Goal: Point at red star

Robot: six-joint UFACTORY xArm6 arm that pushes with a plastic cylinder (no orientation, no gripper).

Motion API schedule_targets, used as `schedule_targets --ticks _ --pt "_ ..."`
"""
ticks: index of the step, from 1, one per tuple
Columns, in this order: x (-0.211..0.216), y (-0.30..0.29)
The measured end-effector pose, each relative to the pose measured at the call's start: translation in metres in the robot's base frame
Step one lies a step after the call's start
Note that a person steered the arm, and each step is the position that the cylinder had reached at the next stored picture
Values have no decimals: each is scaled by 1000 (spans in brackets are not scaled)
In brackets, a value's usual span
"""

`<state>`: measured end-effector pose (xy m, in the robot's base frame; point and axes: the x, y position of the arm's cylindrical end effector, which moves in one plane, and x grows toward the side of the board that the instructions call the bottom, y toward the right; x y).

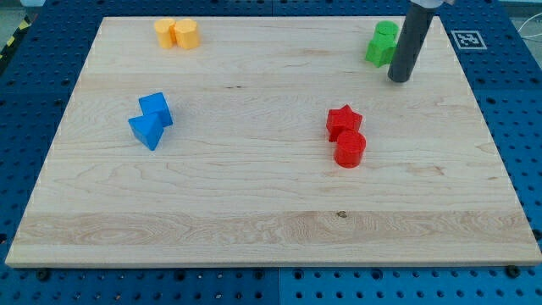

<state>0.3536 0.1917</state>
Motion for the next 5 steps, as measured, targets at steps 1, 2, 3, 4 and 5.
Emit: schedule_targets --ticks 1,2,3,4,5 --pt "8 0" --pt "8 0" --pt "-1 -19" --pt "1 -35" --pt "41 -36"
